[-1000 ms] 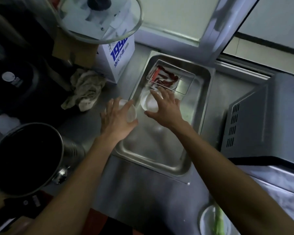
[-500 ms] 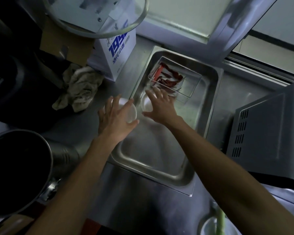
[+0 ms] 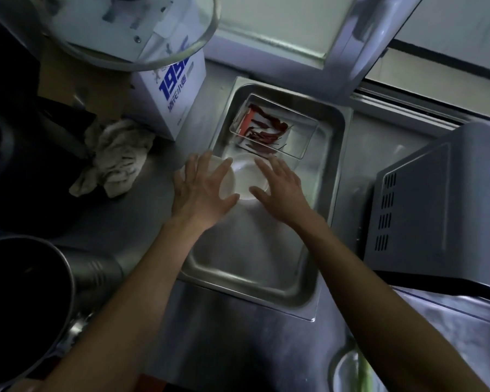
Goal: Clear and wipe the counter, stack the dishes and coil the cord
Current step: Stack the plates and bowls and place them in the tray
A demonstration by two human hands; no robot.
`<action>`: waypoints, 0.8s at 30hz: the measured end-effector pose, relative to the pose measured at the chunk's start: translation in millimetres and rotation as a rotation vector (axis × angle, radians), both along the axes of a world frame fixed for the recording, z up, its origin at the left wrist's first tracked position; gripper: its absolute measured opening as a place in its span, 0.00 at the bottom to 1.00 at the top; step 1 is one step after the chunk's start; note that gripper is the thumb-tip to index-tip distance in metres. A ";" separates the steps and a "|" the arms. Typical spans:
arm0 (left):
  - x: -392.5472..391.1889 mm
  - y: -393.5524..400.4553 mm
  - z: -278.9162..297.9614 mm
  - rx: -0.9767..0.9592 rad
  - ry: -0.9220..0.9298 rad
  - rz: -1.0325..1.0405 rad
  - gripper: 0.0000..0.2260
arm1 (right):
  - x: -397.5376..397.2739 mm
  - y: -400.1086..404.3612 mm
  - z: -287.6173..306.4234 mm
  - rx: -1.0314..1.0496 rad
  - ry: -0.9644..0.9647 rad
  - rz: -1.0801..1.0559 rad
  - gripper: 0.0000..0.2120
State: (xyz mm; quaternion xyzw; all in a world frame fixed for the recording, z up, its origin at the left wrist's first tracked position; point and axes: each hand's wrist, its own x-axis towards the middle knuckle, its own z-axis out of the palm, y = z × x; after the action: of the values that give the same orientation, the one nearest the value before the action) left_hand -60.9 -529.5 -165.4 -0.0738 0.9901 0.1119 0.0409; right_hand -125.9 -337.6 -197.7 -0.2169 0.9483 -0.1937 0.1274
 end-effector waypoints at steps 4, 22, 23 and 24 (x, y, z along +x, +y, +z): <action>-19.5 20.6 -0.5 0.019 -0.005 -0.129 0.36 | 16.1 30.7 8.7 0.000 -0.033 -0.129 0.31; -73.7 51.7 -48.2 0.047 -0.201 -0.225 0.37 | 41.2 64.7 13.8 -0.192 -0.122 -0.336 0.34; -74.7 51.0 -49.5 0.050 -0.201 -0.235 0.36 | 40.1 62.8 12.4 -0.207 -0.125 -0.330 0.34; -75.8 50.4 -50.8 0.047 -0.198 -0.245 0.36 | 39.3 61.0 10.8 -0.217 -0.123 -0.325 0.34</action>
State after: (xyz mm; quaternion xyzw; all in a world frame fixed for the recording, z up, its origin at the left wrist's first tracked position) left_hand -136.7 -479.0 -216.2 0.0380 0.9800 0.1212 0.1532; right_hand -86.6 -276.6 -187.0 -0.0611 0.9347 -0.3257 0.1281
